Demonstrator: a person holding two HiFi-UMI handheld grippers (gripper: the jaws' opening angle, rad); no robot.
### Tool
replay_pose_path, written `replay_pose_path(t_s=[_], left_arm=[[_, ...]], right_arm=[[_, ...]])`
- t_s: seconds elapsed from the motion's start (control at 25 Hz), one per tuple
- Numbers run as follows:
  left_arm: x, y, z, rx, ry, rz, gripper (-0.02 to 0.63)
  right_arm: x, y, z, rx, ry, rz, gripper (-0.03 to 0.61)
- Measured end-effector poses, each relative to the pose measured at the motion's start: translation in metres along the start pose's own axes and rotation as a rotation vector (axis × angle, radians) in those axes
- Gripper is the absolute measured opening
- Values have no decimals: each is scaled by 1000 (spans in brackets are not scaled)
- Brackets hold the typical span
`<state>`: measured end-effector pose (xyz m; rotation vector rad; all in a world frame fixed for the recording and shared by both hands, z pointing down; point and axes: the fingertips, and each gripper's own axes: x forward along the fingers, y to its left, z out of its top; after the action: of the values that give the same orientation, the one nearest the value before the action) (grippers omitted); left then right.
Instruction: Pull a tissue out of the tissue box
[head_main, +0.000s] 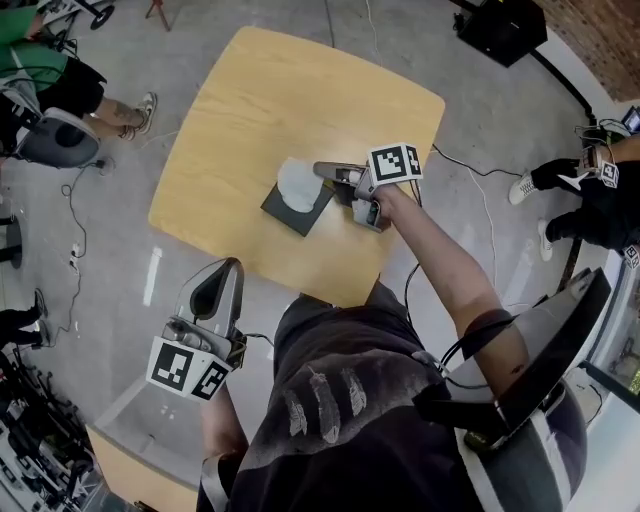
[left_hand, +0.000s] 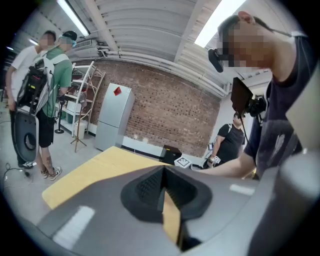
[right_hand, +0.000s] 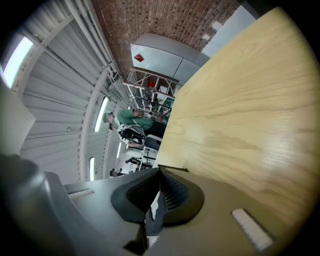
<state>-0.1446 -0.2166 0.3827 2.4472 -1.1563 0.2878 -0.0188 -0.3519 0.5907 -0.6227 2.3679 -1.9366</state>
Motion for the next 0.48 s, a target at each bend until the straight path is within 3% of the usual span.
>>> replay_pose_path(t_s=[0.2, 0.48], left_arm=[[7, -18, -4, 14, -6, 5, 2], [5, -16, 2, 15, -16, -16, 2]], right_arm=[[-13, 2, -7, -82, 26, -26, 0], [-11, 8, -3, -82, 7, -49, 0]])
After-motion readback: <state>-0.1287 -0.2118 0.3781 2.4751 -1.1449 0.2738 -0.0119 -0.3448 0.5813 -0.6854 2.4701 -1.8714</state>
